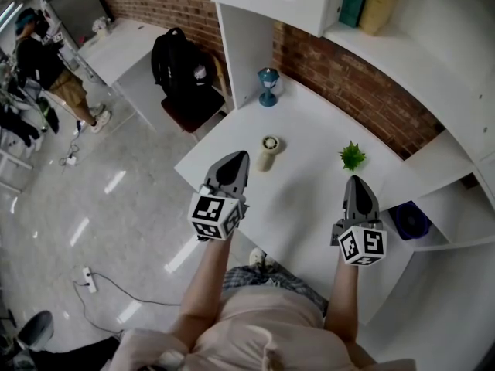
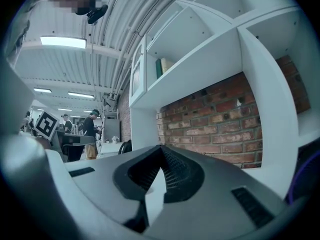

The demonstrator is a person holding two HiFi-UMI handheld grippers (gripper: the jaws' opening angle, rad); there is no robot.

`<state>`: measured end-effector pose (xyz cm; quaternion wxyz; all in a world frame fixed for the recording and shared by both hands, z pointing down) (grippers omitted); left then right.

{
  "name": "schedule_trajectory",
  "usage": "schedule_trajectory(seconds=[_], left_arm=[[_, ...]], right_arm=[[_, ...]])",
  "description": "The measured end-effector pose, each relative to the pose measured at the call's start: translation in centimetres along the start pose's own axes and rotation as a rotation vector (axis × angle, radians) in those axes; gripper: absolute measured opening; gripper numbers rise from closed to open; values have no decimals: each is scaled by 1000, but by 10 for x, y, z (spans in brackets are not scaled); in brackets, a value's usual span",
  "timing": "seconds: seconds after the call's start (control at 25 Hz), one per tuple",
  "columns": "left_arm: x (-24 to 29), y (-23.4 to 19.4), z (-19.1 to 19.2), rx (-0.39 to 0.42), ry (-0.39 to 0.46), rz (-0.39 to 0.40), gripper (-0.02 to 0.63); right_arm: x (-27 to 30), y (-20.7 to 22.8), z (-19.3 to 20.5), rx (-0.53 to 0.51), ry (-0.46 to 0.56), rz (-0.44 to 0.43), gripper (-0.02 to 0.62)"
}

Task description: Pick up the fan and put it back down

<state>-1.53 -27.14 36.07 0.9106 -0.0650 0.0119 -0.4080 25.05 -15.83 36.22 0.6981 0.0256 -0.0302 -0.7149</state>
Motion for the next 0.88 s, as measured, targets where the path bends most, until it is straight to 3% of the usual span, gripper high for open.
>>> schedule_trajectory(seconds=[0.88], left_arm=[[-1, 7, 5, -19, -13, -10, 28]], right_arm=[[-10, 11, 7, -10, -25, 7, 15]])
Point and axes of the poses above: the fingertips, and each gripper's own axes: x forward along the fingers, y to its right, z out of its underside, the point moved 3 cm from there along -x, backward along the fingers
